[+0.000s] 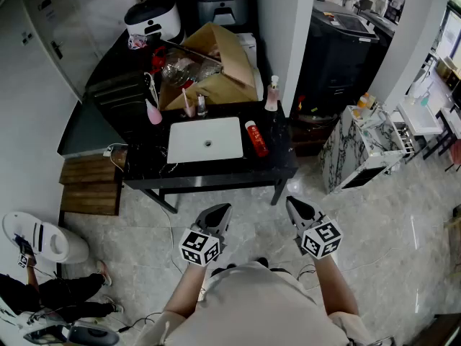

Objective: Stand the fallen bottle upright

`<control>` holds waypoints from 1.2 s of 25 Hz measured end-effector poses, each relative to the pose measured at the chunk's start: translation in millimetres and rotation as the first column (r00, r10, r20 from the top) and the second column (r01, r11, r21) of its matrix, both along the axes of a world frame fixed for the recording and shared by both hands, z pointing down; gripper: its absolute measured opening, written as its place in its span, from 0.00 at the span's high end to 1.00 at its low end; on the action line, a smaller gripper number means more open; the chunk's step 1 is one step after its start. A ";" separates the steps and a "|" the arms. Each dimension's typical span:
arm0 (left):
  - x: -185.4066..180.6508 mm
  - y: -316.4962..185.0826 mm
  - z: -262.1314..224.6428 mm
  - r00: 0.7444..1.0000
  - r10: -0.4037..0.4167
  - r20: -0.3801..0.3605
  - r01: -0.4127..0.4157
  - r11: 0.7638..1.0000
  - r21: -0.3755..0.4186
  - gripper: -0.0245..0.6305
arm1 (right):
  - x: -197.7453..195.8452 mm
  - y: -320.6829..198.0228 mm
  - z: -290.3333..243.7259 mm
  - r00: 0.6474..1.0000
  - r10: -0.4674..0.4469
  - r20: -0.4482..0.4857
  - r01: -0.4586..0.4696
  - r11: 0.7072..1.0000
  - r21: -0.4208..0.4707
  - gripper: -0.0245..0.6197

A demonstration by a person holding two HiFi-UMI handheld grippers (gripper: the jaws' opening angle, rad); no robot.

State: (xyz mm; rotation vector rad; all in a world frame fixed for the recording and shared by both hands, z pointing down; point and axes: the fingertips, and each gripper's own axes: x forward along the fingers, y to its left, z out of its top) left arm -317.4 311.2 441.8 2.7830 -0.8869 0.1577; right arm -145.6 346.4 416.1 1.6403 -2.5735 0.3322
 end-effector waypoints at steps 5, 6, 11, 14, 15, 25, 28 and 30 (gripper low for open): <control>6.5 0.2 -1.6 1.000 0.009 -0.001 -0.009 1.000 0.006 0.95 | 1.4 0.0 1.0 1.000 -0.001 -0.004 0.001 1.000 0.003 0.91; 7.3 0.5 -1.6 1.000 0.011 0.000 -0.011 1.000 0.007 0.95 | 1.0 0.1 1.2 1.000 -0.003 -0.004 0.003 1.000 0.003 0.91; 10.5 -1.7 -2.7 1.000 0.012 0.002 -0.012 1.000 0.007 0.95 | 2.4 -2.3 -2.2 1.000 -0.009 0.008 0.009 1.000 0.007 0.91; 11.4 -3.3 -2.6 1.000 0.008 0.004 -0.008 1.000 0.007 0.95 | 4.3 -3.5 -2.7 1.000 -0.007 0.020 0.007 1.000 0.006 0.91; 12.1 -3.3 -2.4 1.000 0.006 0.002 -0.006 1.000 0.008 0.95 | 5.3 -3.6 -1.6 1.000 -0.005 0.025 0.005 1.000 0.004 0.91; 25.8 1.1 -3.3 1.000 -0.003 -0.012 0.004 1.000 0.014 0.95 | 21.6 -3.4 4.6 0.998 -0.005 0.061 0.005 1.000 -0.004 0.91; 32.7 1.9 -2.3 1.000 -0.003 -0.013 0.004 1.000 0.016 0.95 | 25.1 -3.4 7.6 0.999 -0.020 0.045 0.020 1.000 -0.008 0.91; 37.7 0.8 -2.2 1.000 -0.006 -0.015 0.007 1.000 0.015 0.95 | 30.0 -5.2 8.7 0.999 -0.020 0.044 0.020 1.000 -0.012 0.91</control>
